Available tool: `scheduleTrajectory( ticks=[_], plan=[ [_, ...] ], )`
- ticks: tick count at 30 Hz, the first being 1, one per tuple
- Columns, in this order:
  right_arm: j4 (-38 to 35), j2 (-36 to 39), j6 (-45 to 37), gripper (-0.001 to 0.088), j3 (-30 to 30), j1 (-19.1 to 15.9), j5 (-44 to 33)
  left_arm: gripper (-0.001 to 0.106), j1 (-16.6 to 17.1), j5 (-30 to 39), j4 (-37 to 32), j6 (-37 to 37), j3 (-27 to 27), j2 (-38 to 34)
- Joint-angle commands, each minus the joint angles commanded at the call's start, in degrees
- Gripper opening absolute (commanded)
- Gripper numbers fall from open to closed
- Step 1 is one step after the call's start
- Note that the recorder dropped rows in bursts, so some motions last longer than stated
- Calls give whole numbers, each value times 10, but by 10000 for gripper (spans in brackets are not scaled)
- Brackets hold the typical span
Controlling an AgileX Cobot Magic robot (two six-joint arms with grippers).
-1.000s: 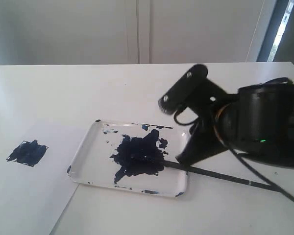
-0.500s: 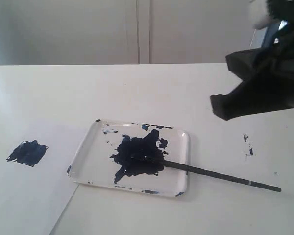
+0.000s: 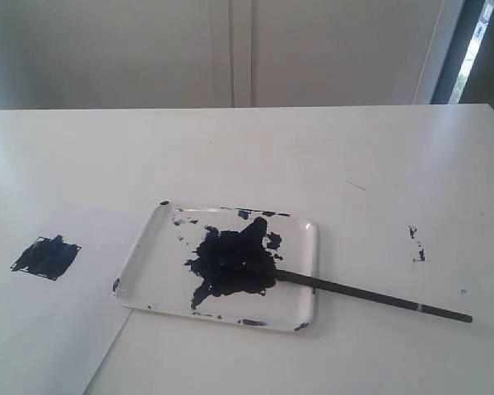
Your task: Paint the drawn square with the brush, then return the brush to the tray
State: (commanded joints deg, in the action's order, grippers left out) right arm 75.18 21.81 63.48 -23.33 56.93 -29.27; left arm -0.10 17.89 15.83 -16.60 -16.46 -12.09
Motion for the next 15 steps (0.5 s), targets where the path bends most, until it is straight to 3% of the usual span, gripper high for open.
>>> scheduleTrajectory(
  ticks=[11, 15],
  plan=[
    [0, 0, 1, 0, 0, 0, 1, 0, 0, 6, 0, 0, 0, 0],
    [0, 0, 7, 0, 0, 0, 1, 0, -20, 6, -5, 0, 0, 0]
  ],
)
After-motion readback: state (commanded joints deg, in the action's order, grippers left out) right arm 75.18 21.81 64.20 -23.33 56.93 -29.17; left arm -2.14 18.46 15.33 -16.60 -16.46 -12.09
